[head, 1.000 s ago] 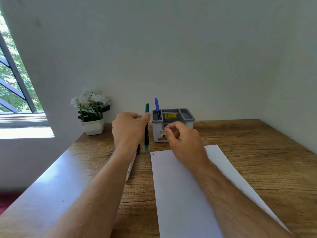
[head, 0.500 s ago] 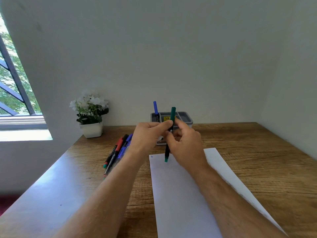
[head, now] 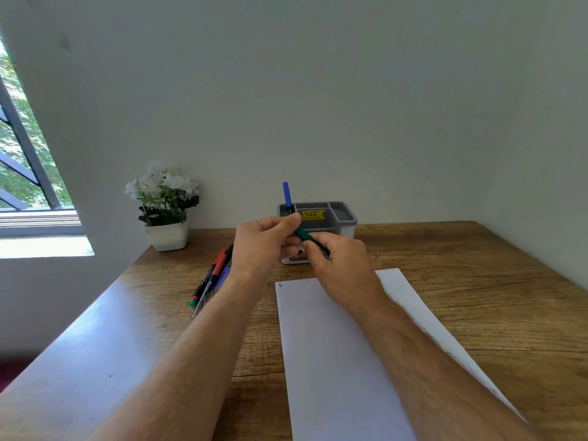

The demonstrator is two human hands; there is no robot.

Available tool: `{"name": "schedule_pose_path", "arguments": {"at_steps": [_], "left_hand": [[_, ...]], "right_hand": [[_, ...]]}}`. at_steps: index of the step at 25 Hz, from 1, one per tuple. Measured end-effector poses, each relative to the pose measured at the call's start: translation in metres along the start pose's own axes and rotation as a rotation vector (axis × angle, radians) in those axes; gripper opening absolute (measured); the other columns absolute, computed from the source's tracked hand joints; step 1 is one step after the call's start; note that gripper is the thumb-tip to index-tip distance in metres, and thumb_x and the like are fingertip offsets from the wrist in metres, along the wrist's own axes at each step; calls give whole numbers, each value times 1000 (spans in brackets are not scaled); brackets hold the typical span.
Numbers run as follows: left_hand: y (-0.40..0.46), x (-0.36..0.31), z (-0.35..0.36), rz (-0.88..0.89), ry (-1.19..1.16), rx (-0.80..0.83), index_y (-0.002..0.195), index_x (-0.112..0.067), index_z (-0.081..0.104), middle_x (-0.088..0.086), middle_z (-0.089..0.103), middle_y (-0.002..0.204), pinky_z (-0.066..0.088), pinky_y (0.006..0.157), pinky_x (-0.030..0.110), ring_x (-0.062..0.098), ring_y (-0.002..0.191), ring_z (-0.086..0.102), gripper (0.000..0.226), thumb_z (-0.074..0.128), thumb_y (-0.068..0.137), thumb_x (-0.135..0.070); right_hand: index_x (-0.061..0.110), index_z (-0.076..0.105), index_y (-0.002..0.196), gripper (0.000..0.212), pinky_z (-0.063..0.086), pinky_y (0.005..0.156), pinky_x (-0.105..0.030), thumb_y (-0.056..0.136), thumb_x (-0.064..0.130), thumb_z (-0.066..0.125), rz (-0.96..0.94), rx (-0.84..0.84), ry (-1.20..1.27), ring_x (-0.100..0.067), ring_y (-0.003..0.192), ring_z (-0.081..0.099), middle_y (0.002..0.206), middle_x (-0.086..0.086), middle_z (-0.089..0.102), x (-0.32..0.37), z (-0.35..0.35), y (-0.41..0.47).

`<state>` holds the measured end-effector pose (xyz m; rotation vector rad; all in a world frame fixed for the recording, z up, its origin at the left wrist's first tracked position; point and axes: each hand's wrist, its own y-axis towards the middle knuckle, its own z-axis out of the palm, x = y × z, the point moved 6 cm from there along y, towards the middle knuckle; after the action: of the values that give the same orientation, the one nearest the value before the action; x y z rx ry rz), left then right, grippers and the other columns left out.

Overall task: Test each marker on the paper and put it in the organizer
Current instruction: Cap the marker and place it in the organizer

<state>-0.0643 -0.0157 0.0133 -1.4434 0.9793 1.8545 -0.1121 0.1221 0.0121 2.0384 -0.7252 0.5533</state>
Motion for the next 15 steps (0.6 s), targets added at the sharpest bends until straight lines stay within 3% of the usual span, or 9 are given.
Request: {"name": "schedule_pose_path", "arguments": {"at_steps": [7,12,15], "left_hand": [[4,2,-2,-2,-27,26,93,-9,78,13,76,82,57,60,23,13,65,69,16,72,88,-23],[4,1,-5,-11,-47,18,94,-8,77,12,74,77,57,57,22,13,61,67,16,69,91,-21],[7,-3,-15,-2,-134,-34,95,-7,75,12,74,79,59,59,23,14,64,67,15,65,93,-18]], "right_hand": [[17,72,113,31,43,59,-9,98,38,54,19,-16,-44,-4,73,62,85,6,70,-2,0,2],[18,73,104,37,54,59,-23,96,47,51,28,-26,-144,-8,70,63,83,4,70,1,0,3],[18,73,96,43,51,55,-18,94,54,49,56,-38,-151,-6,71,63,85,4,72,-3,-4,3]]}}
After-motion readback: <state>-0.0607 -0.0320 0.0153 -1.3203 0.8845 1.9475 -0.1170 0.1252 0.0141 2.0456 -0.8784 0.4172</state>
